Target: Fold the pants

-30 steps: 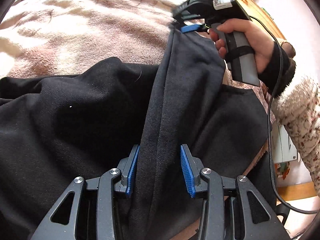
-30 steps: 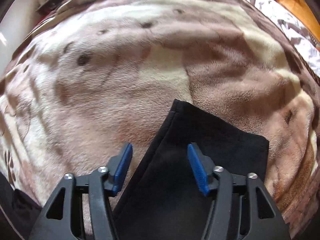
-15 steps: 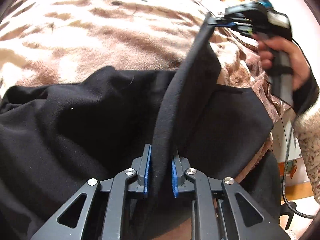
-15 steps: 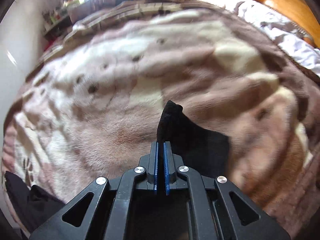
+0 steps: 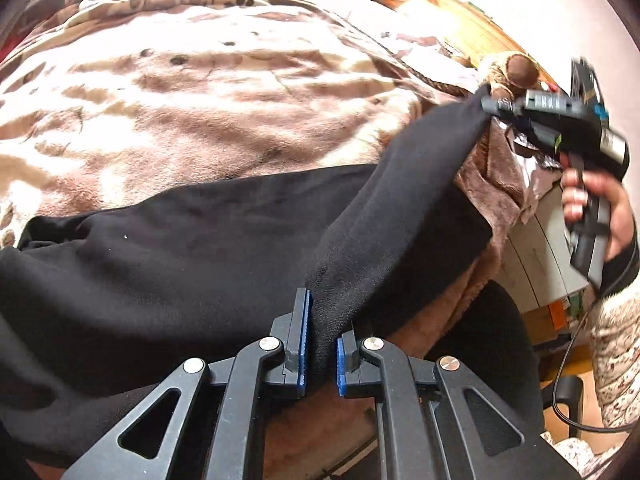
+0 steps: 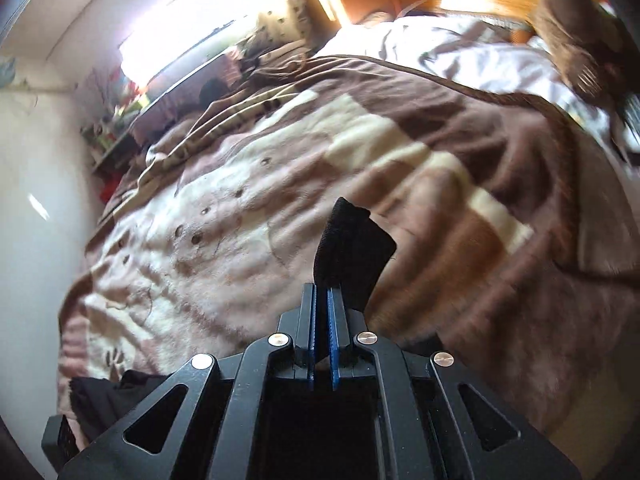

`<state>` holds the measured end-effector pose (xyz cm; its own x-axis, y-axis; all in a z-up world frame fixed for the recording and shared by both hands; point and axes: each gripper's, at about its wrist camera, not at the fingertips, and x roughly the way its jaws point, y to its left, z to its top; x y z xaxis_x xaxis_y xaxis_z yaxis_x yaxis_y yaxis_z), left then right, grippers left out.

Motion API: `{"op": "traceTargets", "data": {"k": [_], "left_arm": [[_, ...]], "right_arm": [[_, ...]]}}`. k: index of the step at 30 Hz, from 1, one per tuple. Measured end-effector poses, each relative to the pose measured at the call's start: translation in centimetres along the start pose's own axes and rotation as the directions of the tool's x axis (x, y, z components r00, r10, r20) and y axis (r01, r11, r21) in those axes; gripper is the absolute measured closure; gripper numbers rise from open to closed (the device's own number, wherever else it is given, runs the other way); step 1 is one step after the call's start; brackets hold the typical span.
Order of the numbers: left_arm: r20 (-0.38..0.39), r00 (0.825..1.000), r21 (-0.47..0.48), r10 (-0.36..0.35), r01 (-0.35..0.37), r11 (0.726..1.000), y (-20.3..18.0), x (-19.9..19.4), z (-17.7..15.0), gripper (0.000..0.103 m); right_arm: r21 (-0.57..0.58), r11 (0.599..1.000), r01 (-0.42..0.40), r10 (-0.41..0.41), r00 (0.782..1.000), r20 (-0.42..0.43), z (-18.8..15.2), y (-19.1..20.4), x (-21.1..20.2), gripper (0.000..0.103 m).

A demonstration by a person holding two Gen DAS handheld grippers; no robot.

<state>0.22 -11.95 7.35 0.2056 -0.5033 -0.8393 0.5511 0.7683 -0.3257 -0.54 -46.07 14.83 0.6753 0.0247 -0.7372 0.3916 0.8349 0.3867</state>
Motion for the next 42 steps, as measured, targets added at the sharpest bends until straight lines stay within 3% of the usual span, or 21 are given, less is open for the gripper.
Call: {"op": "traceTargets", "data": {"k": [2, 6, 10, 16, 23, 24, 27, 30, 34, 35, 36, 37, 40, 42], "left_arm": [[-0.03, 0.999, -0.001, 0.011, -0.011, 1.0, 0.0, 1.0, -0.8, 0.08], [-0.111, 0.992, -0.008, 0.052, -0.053, 0.999, -0.1, 4.4, -2.7, 0.08], [-0.115, 0.99, 0.034, 0.08, -0.077, 0.996, -0.4, 5.3, -3.8, 0.08], [-0.063, 0.995, 0.037, 0.074, -0.072, 0.997, -0.7, 3.0, -3.2, 0.08], [-0.118, 0.99, -0.012, 0.08, -0.082, 0.997, -0.4, 5.2, -3.9, 0.078], [-0.12, 0.99, -0.011, 0.074, -0.076, 0.997, -0.4, 5.1, -3.9, 0.078], [-0.122, 0.989, 0.059, 0.078, -0.072, 0.996, -1.1, 4.3, -3.9, 0.078], [-0.109, 0.992, 0.039, 0.061, -0.057, 0.998, -1.0, 3.6, -3.8, 0.077], [-0.092, 0.994, 0.024, 0.058, -0.056, 0.998, -1.0, 3.2, -3.6, 0.067], [-0.099, 0.993, 0.03, 0.062, -0.06, 0.998, -1.1, 3.2, -3.7, 0.062], [-0.111, 0.992, 0.041, 0.059, -0.054, 0.998, -1.4, 3.5, -3.9, 0.059], [-0.119, 0.991, 0.047, 0.056, -0.05, 0.998, -1.6, 3.7, -4.1, 0.054], [-0.129, 0.988, 0.12, 0.083, -0.068, 0.99, -2.7, 3.9, -4.7, 0.048], [-0.14, 0.988, 0.138, 0.065, -0.045, 0.989, -2.9, 3.8, -4.7, 0.047]], "right_arm": [[0.017, 1.0, 0.012, -0.012, 1.0, -0.016, -1.3, -1.6, -0.4, 0.098], [0.109, 0.992, 0.065, -0.05, 0.989, -0.137, -5.6, -6.0, 1.9, 0.098], [0.194, 0.976, 0.102, -0.058, 0.974, -0.221, -9.3, -9.8, 3.1, 0.098], [0.227, 0.972, 0.064, -0.024, 0.984, -0.175, -10.2, -10.5, 0.6, 0.098], [0.359, 0.932, 0.046, 0.042, 0.972, -0.232, -12.3, -13.3, 1.6, 0.098], [0.354, 0.934, 0.038, 0.046, 0.973, -0.225, -12.2, -13.3, 1.3, 0.096], [0.27, 0.953, 0.136, -0.078, 0.974, -0.213, -11.5, -13.1, -0.2, 0.093], [0.25, 0.949, 0.194, -0.156, 0.974, -0.165, -10.5, -14.0, -1.8, 0.093], [0.201, 0.968, 0.148, -0.131, 0.987, -0.092, -8.3, -13.3, -2.0, 0.091], [0.176, 0.976, 0.132, -0.12, 0.99, -0.074, -7.5, -12.8, -1.4, 0.081], [0.14, 0.98, 0.139, -0.128, 0.988, -0.085, -6.9, -12.3, -0.5, 0.066], [0.111, 0.983, 0.148, -0.135, 0.984, -0.115, -6.7, -11.9, 0.7, 0.06], [0.046, 0.995, 0.091, -0.08, 0.976, -0.204, -6.5, -11.5, 3.8, 0.058], [0.005, 0.993, 0.115, -0.111, 0.969, -0.22, -6.8, -11.3, 5.0, 0.058]]}}
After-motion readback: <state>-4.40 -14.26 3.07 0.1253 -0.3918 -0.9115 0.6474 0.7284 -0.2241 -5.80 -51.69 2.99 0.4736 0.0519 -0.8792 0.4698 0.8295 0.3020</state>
